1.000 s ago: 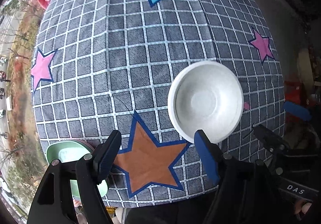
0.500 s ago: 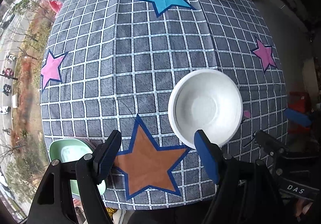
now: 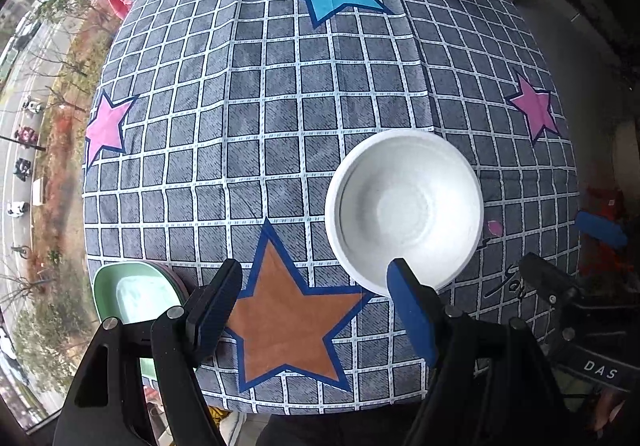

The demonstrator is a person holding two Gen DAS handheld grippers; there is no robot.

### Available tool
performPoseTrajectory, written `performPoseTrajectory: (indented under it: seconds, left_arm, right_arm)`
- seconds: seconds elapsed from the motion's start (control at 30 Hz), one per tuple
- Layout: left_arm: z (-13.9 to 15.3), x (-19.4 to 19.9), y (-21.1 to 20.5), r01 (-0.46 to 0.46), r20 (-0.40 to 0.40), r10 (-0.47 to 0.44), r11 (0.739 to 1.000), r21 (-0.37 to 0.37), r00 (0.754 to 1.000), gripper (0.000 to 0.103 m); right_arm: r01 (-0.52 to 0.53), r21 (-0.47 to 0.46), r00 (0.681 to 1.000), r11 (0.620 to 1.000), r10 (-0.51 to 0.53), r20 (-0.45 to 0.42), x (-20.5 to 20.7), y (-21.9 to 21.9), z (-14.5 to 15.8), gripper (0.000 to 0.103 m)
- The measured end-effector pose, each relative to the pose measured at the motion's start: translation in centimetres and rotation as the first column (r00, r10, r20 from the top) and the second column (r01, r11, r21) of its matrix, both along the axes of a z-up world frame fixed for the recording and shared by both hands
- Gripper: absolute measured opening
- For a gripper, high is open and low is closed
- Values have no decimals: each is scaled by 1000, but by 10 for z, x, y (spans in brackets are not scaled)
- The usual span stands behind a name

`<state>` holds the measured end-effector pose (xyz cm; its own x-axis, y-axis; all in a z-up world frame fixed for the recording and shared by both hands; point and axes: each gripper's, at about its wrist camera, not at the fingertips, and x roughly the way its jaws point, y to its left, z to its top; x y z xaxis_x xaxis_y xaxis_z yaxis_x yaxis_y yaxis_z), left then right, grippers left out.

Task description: Organize plates and bowls

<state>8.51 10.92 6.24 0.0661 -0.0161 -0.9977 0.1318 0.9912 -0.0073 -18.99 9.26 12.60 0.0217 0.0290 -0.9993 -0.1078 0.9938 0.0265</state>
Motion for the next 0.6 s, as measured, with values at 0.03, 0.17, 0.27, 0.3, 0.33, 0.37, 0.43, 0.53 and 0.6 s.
performPoseTrajectory:
  seconds: [0.03, 0.17, 0.27, 0.3, 0.33, 0.37, 0.43, 0.53, 0.6]
  left_arm:
    - [-1, -1, 0, -4, -2, 4, 1000, 1, 1000, 78]
    - [-5, -3, 3, -24, -16, 24, 1000, -3, 1000, 78]
    - [-9, -4, 6, -45, -31, 45, 999, -14, 999, 78]
    - [-11, -4, 7, -52, -33, 52, 999, -14, 998, 78]
    - [-11, -4, 7, -56, -34, 56, 998, -14, 998, 78]
    - [-12, -4, 8, -61, -33, 61, 998, -12, 998, 78]
    - [-13, -4, 9, -65, -29, 65, 998, -7, 997, 78]
    - [-10, -4, 8, -63, -9, 63, 998, 2, 998, 78]
    - [-7, -3, 8, -60, 14, 60, 998, 14, 998, 78]
  right_arm:
    - [-5, 1, 1000, 1000, 5, 0, 0, 1, 0, 85]
    - [-27, 3, 1000, 1000, 27, -2, 1, 4, -3, 85]
    - [-43, 5, 999, 999, 43, -6, 2, 7, -6, 85]
    - [-48, 6, 999, 999, 48, -7, 3, 7, -7, 85]
    - [-56, 5, 998, 998, 56, -5, 4, 8, -9, 85]
    - [-60, 4, 998, 998, 60, -4, 4, 9, -9, 85]
    - [-71, -5, 997, 997, 71, -6, 6, 10, -11, 85]
    - [-82, -7, 997, 997, 82, -2, 7, 11, -11, 85]
    - [-89, -8, 996, 996, 89, 4, 7, 12, -10, 85]
